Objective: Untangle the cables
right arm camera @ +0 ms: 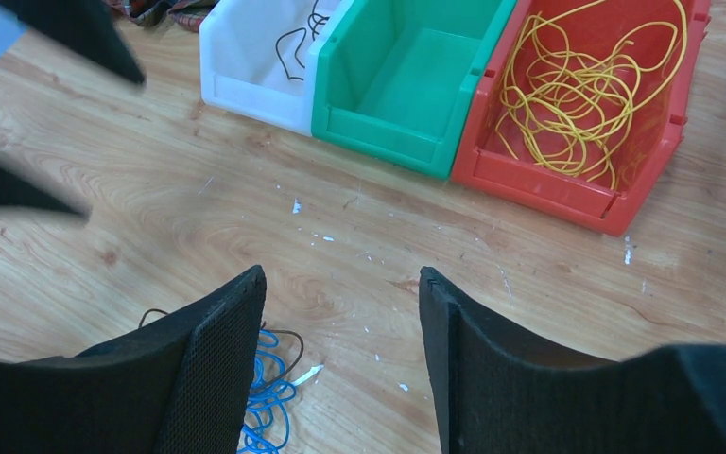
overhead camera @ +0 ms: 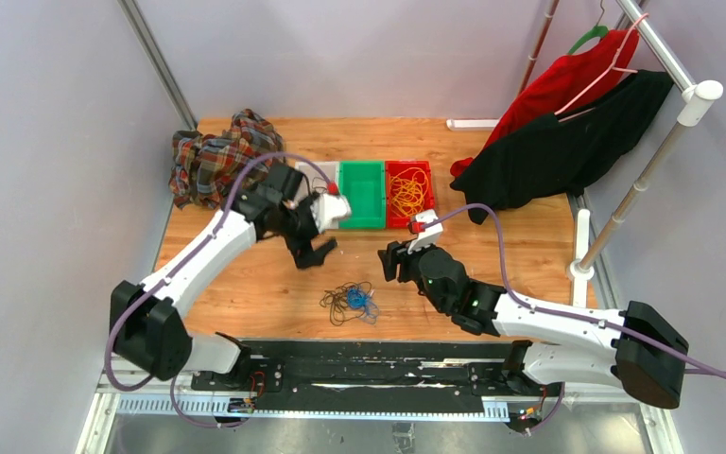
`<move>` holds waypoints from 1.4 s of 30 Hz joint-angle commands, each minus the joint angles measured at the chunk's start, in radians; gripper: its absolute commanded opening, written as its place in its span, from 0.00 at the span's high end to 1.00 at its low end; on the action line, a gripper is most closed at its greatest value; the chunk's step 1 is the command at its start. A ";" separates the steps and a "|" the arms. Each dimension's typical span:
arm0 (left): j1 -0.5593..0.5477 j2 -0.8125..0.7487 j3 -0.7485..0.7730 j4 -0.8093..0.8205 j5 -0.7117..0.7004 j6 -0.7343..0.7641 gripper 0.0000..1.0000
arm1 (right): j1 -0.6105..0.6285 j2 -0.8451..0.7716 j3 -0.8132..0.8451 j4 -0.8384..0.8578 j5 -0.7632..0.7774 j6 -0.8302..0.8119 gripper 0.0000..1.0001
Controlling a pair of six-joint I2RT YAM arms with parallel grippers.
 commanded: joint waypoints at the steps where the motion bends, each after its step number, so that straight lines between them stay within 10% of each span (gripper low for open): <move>1: -0.126 -0.100 -0.172 -0.089 0.106 0.220 0.04 | -0.011 -0.014 -0.005 -0.005 0.023 0.002 0.39; 20: -0.211 0.088 -0.250 0.018 0.189 0.415 0.26 | -0.013 -0.037 -0.004 -0.032 0.036 0.006 0.45; 30: -0.213 0.063 -0.276 0.046 0.192 0.365 0.96 | -0.017 -0.037 -0.007 -0.032 0.046 0.015 0.50; 42: -0.213 -0.077 -0.066 -0.053 0.140 -0.012 0.99 | -0.019 -0.099 -0.020 0.006 -0.063 -0.007 0.38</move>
